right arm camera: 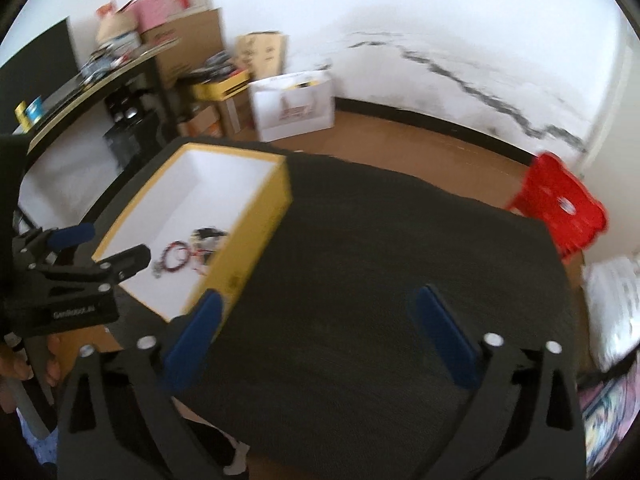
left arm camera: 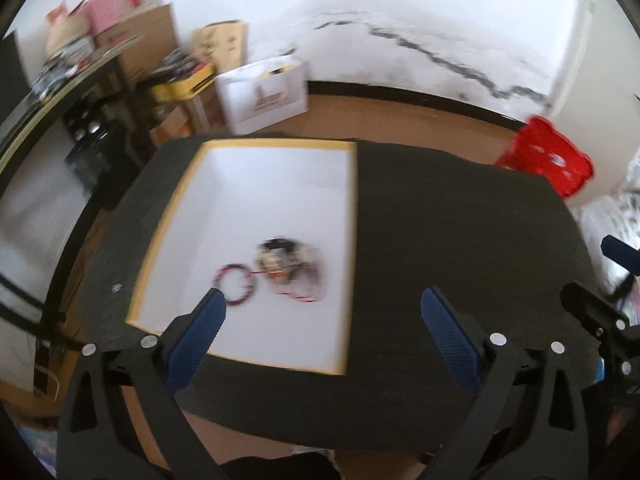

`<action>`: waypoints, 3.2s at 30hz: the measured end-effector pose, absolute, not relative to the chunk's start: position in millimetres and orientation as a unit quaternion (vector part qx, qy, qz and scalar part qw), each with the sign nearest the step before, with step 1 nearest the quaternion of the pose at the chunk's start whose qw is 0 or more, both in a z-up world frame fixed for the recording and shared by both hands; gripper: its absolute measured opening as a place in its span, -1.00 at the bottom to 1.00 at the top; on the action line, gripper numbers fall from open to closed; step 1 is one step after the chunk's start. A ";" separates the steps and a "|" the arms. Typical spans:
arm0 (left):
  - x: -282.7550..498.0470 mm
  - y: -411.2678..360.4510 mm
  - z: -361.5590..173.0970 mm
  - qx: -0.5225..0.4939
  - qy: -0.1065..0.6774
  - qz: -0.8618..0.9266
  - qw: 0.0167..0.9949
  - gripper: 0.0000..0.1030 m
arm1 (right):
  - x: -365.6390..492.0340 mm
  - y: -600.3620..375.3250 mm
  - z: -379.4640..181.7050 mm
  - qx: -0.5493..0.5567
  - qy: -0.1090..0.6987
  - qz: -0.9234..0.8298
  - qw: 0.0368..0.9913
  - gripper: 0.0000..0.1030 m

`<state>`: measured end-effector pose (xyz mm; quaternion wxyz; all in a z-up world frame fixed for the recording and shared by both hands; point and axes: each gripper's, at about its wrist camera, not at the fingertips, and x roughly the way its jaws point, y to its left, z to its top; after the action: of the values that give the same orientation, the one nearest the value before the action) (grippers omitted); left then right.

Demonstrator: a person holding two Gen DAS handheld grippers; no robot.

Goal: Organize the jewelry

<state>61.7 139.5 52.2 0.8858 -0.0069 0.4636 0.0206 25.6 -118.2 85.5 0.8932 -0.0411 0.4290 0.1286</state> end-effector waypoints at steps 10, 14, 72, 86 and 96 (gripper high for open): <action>63.2 15.1 13.8 0.015 0.481 -0.074 0.874 0.88 | 5.3 -239.7 42.7 -0.020 0.438 0.020 0.899 0.87; 72.3 -5.9 -15.6 0.013 0.491 -0.079 0.868 0.88 | 13.5 -267.1 3.8 0.000 0.451 -0.005 0.892 0.87; 127.0 2.8 -114.3 0.031 0.504 -0.050 0.862 0.88 | 64.2 -255.0 -85.6 -0.012 0.459 0.017 0.888 0.87; 126.7 0.7 -113.3 0.031 0.503 -0.054 0.862 0.88 | 64.5 -254.3 -86.9 -0.015 0.459 0.016 0.888 0.87; 126.5 1.1 -113.5 0.029 0.504 -0.053 0.861 0.88 | 64.8 -254.9 -86.6 -0.014 0.458 0.016 0.889 0.87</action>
<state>126.5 1.1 -113.5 0.8614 0.0293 0.5043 -0.0529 64.8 -254.9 -86.6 0.8887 -0.0140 0.4580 0.0159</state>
